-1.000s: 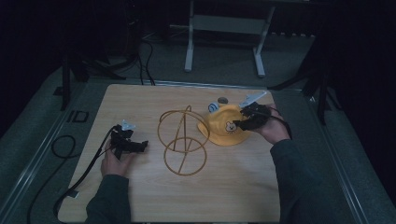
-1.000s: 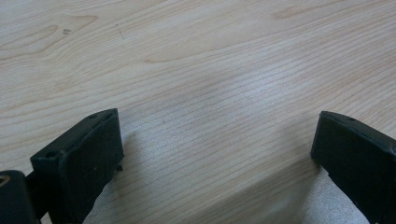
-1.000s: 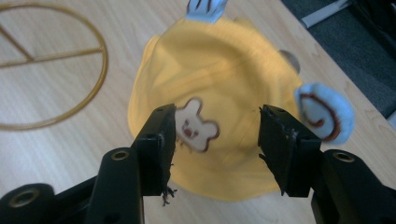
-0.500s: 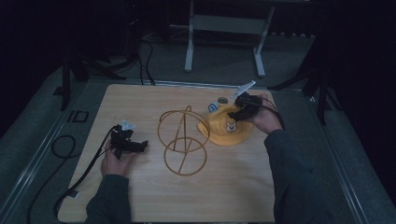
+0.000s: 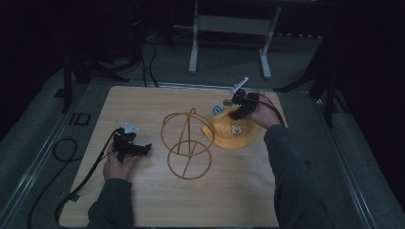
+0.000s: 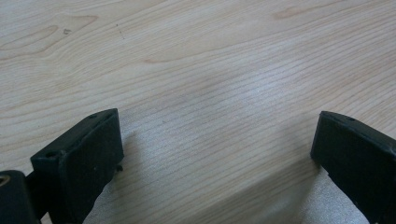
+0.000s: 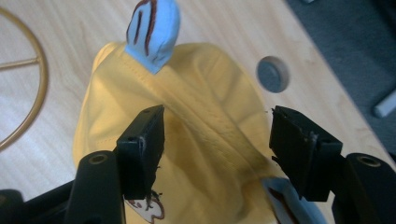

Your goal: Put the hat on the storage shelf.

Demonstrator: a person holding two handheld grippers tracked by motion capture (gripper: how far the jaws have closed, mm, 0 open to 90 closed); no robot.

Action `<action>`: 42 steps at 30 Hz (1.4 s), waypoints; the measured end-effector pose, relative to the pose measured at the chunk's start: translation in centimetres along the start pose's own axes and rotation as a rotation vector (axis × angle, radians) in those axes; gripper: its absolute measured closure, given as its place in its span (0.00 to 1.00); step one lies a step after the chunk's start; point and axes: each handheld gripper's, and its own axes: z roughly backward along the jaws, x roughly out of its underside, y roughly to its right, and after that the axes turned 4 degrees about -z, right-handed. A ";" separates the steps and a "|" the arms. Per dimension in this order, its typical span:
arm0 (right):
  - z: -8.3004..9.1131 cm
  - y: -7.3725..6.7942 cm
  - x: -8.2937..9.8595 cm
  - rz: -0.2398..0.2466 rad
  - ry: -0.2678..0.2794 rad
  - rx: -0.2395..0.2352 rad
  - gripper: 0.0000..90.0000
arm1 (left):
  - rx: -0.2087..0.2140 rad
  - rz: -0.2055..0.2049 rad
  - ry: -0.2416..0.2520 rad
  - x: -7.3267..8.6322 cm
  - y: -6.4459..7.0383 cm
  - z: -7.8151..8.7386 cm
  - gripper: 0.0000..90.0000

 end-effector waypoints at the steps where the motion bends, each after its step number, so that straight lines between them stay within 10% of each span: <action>1: -0.2 0.0 -0.1 0.007 -0.010 -0.014 0.43 | 0.000 0.000 0.000 0.0 0.0 0.0 0.02; 17: -0.6 0.2 -0.3 0.071 -0.078 -0.158 0.82 | 0.000 0.001 -0.001 0.0 0.0 0.0 0.02; 42: 4.0 -2.9 1.2 0.223 -0.083 -0.175 0.84 | 0.000 0.004 0.002 0.0 0.1 0.0 0.02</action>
